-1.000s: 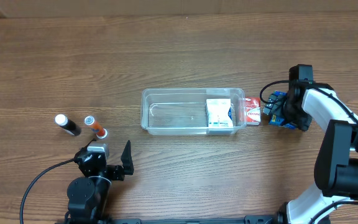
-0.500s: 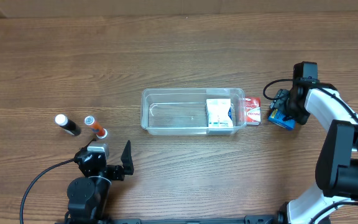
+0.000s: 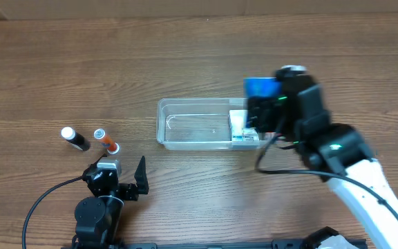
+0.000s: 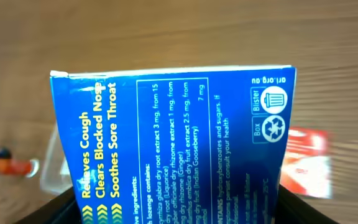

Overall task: Pack container
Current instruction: 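Place the blue box into the container with right gripper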

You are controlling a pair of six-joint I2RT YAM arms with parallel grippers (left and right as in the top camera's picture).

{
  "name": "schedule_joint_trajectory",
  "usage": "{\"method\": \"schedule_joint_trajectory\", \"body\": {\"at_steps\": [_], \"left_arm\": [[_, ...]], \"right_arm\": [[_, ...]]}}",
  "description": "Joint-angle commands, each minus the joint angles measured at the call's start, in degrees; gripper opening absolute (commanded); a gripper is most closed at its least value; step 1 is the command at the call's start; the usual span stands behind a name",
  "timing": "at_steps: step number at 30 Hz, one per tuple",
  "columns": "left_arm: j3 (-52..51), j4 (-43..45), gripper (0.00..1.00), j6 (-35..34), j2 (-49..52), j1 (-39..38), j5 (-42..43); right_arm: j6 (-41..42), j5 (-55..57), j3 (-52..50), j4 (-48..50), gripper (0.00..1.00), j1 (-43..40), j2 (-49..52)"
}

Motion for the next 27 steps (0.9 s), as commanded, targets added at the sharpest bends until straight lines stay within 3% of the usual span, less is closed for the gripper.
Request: {"method": "schedule_joint_trajectory", "body": {"at_steps": [1, 6, 12, 13, 14, 18, 20, 27], "left_arm": [[-0.28, 0.28, 1.00, 0.87, -0.55, 0.24, 0.44], [-0.28, 0.28, 1.00, 0.87, -0.55, 0.24, 0.44], [-0.28, 0.28, 1.00, 0.87, -0.55, 0.24, 0.44], [-0.28, 0.28, 1.00, 0.87, -0.55, 0.24, 0.44], [-0.28, 0.28, 1.00, 0.90, -0.55, 0.24, 0.44], [-0.28, 0.28, 1.00, 0.87, -0.55, 0.24, 0.44], [-0.28, 0.28, 1.00, 0.87, -0.55, 0.24, 0.46], [-0.28, 0.28, 1.00, 0.87, -0.55, 0.24, 0.44]], "right_arm": [[2.95, 1.14, 0.52, 5.49, 0.62, 6.58, 9.20], [6.58, 1.36, 0.52, 11.96, 0.63, 8.44, 22.60], [8.33, -0.44, 0.52, 12.66, 0.67, 8.44, 29.70], [8.50, -0.42, 0.52, 12.68, 0.72, 8.44, 30.51], [8.96, -0.37, 0.52, 12.70, 0.77, 8.35, 30.58], [10.80, 0.20, 0.74, 12.44, 0.82, 7.45, 30.40], [7.50, 1.88, 2.10, 12.20, 0.86, 7.63, 30.27], [4.76, 6.12, 17.20, -2.71, 0.92, 5.66, 23.96]]}}
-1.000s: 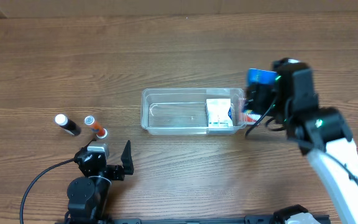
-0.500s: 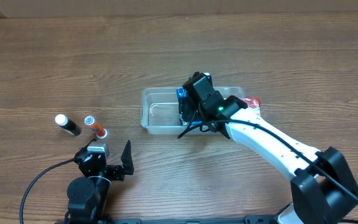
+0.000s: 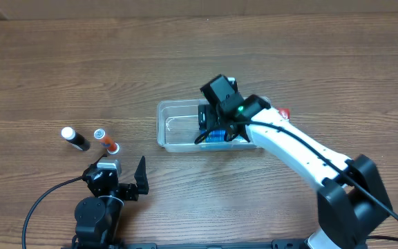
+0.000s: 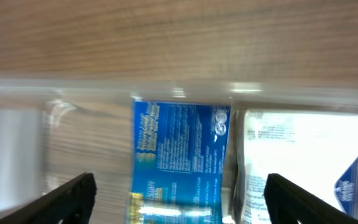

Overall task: Pack container
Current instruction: 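Place the blue box into the container with right gripper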

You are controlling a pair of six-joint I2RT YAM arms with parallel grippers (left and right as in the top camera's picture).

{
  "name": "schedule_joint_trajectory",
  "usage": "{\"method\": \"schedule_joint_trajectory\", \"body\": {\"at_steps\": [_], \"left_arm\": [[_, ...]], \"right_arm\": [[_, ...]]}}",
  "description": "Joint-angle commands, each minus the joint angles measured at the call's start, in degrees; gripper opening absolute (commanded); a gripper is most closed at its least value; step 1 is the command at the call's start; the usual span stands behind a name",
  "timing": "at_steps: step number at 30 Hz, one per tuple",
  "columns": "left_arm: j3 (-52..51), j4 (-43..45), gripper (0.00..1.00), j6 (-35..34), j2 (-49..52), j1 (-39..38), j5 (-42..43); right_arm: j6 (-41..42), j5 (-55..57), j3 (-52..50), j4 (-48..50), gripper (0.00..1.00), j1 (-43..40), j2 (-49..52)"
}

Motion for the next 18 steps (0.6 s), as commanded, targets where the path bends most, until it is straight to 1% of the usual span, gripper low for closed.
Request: {"method": "schedule_joint_trajectory", "body": {"at_steps": [1, 3, 5, 7, 9, 11, 13, 18], "left_arm": [[-0.28, 0.28, 1.00, 0.87, -0.55, 0.24, 0.46], [-0.28, 0.28, 1.00, 0.87, -0.55, 0.24, 0.46], [-0.28, 0.31, 1.00, 0.87, -0.55, 0.24, 0.46], [-0.28, 0.28, 1.00, 0.87, -0.55, 0.24, 0.46], [-0.28, 0.28, 1.00, 0.87, -0.55, 0.24, 0.46], [-0.28, 0.31, 1.00, 0.87, -0.55, 0.24, 0.46], [-0.28, 0.28, 1.00, 0.87, -0.55, 0.24, 0.46], [-0.28, 0.28, 1.00, 0.87, -0.55, 0.24, 0.48]], "right_arm": [[-0.50, 2.16, 8.11, -4.85, 0.94, -3.56, -7.48], [0.59, 2.12, 8.70, -8.52, 0.95, -8.07, -9.64], [0.55, 2.14, 8.50, -13.70, 0.94, -15.17, -9.79], [0.52, 0.90, 6.67, -15.91, 0.93, -21.29, -9.16], [-0.66, -3.43, 3.91, -16.28, 0.94, -28.59, -7.48], [-5.18, -11.13, 1.03, -14.97, 0.94, -33.03, -5.27], [-6.69, -12.79, -1.31, -14.01, 0.94, -33.51, -2.54], [-7.04, -13.40, -2.62, -12.87, 0.93, -29.09, 1.29]]}}
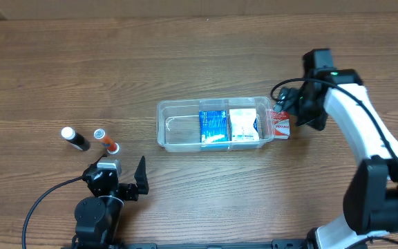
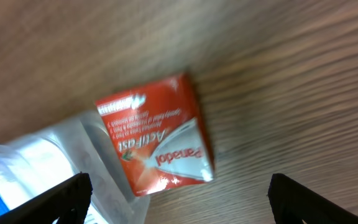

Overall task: Pack container
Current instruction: 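Place the blue box into the container with right gripper, then grasp the red Panadol box with right gripper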

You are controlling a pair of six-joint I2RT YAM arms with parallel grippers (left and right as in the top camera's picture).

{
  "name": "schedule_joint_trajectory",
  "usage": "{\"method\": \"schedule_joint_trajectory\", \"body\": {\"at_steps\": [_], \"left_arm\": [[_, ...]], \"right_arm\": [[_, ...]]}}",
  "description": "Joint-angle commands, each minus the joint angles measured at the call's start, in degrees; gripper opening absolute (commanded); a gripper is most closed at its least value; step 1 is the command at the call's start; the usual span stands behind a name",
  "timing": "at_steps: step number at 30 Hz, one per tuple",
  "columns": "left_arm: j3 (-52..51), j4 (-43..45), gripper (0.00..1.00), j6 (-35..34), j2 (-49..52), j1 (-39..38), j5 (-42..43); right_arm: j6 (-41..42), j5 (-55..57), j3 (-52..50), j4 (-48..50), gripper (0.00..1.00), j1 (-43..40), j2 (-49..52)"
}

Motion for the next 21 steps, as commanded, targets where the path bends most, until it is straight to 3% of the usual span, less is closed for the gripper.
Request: {"method": "schedule_joint_trajectory", "body": {"at_steps": [1, 9, 14, 21], "left_arm": [[-0.28, 0.28, 1.00, 0.85, -0.55, 0.24, 0.44], [-0.28, 0.28, 1.00, 0.85, -0.55, 0.24, 0.46], [-0.28, 0.28, 1.00, 0.85, -0.55, 0.24, 0.44], [-0.28, 0.31, 1.00, 0.85, -0.55, 0.24, 0.44]], "right_arm": [[-1.33, -2.54, -0.28, 1.51, 0.94, 4.00, 0.83], [-3.69, 6.84, -0.85, 5.01, 1.00, 4.63, 0.92], [-8.85, 6.51, -5.88, 10.56, 1.00, 4.26, 1.99], [-8.66, 4.22, -10.08, 16.26, 1.00, 4.26, 5.53]]}}
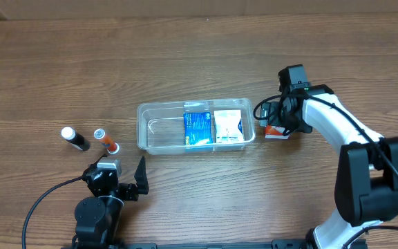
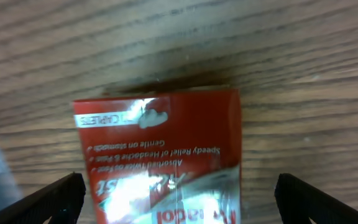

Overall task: Pack container
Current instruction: 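Grasp the red Panadol box with right gripper, then lower the red box into the container's left end and release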

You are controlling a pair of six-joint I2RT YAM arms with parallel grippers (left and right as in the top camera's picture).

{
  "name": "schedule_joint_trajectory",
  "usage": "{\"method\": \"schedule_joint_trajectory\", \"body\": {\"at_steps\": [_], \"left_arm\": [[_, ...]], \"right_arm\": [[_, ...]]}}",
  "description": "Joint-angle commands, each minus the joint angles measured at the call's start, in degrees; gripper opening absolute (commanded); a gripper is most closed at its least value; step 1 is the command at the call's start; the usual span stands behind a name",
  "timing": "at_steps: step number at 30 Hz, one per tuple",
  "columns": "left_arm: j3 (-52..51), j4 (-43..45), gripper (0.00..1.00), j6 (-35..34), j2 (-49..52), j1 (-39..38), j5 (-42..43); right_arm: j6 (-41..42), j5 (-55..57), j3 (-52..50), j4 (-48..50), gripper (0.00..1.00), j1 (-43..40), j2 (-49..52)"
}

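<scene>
The clear plastic container (image 1: pixel 150 131) lies mid-table. A blue box (image 1: pixel 197 129) and a white box (image 1: pixel 228 126) lie side by side in its right half. A red Panadol box (image 1: pixel 277 133) lies flat on the table just right of the container. My right gripper (image 1: pixel 273 122) is low over that box. In the right wrist view the red Panadol box (image 2: pixel 160 155) fills the space between the gripper's (image 2: pixel 179 208) wide-open fingers (image 2: pixel 58 199). My left gripper (image 1: pixel 138 181) is parked at the front left, away from everything.
A black bottle with a white cap (image 1: pixel 75 139) and an orange tube (image 1: pixel 106 142) lie on the wooden table (image 1: pixel 206 55) to the left of the container, above the parked left arm.
My right gripper has moved from the table right of the container to low over the red box, fingers either side of it. The container now lies a little further left.
My right gripper held the blue box above the container's right end, where the white box lay. Then it hung open over the blue box lying in the container. Then it was off to the right near the red box, and now it straddles that box.
</scene>
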Motion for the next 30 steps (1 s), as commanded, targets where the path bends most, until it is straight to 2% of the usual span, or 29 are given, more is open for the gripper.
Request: {"method": "schedule_joint_trajectory", "body": {"at_steps": [1, 3, 4, 5, 6, 10, 17, 22, 26, 30], "left_arm": [[-0.28, 0.28, 1.00, 0.87, -0.55, 0.24, 0.44], [-0.28, 0.28, 1.00, 0.87, -0.55, 0.24, 0.44], [-0.28, 0.28, 1.00, 0.87, -0.55, 0.24, 0.44], [-0.28, 0.28, 1.00, 0.87, -0.55, 0.24, 0.44], [-0.28, 0.31, 1.00, 0.87, -0.55, 0.24, 0.44], [-0.28, 0.28, 1.00, 0.87, -0.55, 0.24, 0.44], [-0.28, 0.28, 1.00, 0.87, -0.55, 0.24, 0.44], [-0.28, 0.28, 1.00, 0.87, -0.55, 0.24, 0.44], [-0.28, 0.28, 1.00, 0.87, -0.55, 0.24, 0.44], [-0.28, 0.28, 1.00, 0.90, -0.55, 0.24, 0.44]], "right_arm": [[-0.13, -1.36, -0.87, 1.46, 1.00, -0.04, 2.14], [1.25, -1.09, -0.90, 1.92, 0.99, -0.04, 3.56], [1.70, -0.83, -0.90, 2.14, 0.93, -0.04, 4.63], [3.69, 0.68, -0.90, 1.88, 0.80, -0.04, 5.29], [5.11, 2.29, -0.87, 1.40, 0.76, -0.04, 5.53], [7.17, 5.46, 2.14, -4.11, 0.73, -0.04, 2.23], [7.17, 5.57, 11.15, -14.75, 0.71, 1.42, -16.44], [6.97, 1.18, 11.19, -15.54, 0.71, 10.36, -28.81], [7.06, 1.27, 10.36, -11.76, 0.71, 22.77, -28.46], [10.36, 1.20, 9.84, -5.51, 0.71, 30.93, -20.44]]}}
